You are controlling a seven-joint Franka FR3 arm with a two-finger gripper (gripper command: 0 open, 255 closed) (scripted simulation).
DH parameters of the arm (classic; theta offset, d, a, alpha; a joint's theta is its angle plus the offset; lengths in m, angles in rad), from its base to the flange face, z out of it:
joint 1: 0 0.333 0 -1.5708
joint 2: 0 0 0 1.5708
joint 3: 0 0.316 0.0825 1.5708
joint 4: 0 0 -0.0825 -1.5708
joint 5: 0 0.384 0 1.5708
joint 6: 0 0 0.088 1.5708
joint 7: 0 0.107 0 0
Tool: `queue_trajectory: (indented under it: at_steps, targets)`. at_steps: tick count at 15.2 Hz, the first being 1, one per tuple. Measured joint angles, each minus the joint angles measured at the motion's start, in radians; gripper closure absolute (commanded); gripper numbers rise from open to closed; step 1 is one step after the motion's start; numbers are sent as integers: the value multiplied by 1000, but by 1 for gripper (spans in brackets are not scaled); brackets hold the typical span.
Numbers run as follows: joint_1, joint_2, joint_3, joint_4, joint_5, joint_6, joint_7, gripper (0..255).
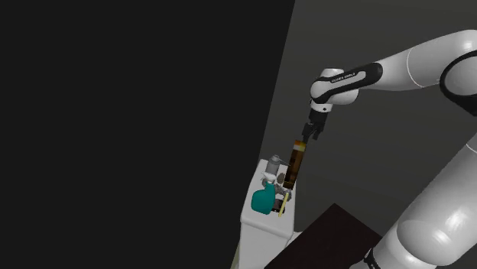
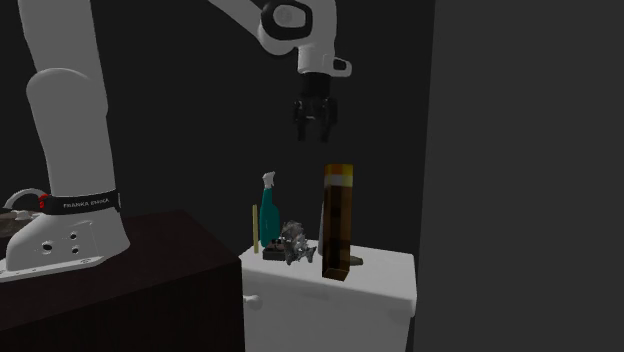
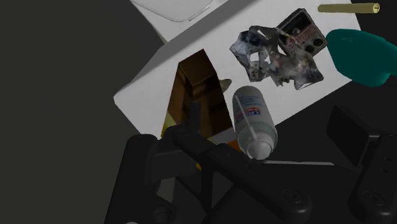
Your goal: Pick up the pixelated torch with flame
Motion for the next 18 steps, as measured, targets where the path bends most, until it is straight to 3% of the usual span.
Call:
queue_trajectory:
  at_steps: [5, 13, 14, 18]
  targets:
    - [-28, 182, -19, 113, 60, 64, -91, 0]
    - [-41, 266, -13, 102, 97, 153, -123, 0]
    - [-41, 266, -13, 99, 97, 157, -124, 255]
    - [-42, 267, -13, 98, 98, 161, -125, 255]
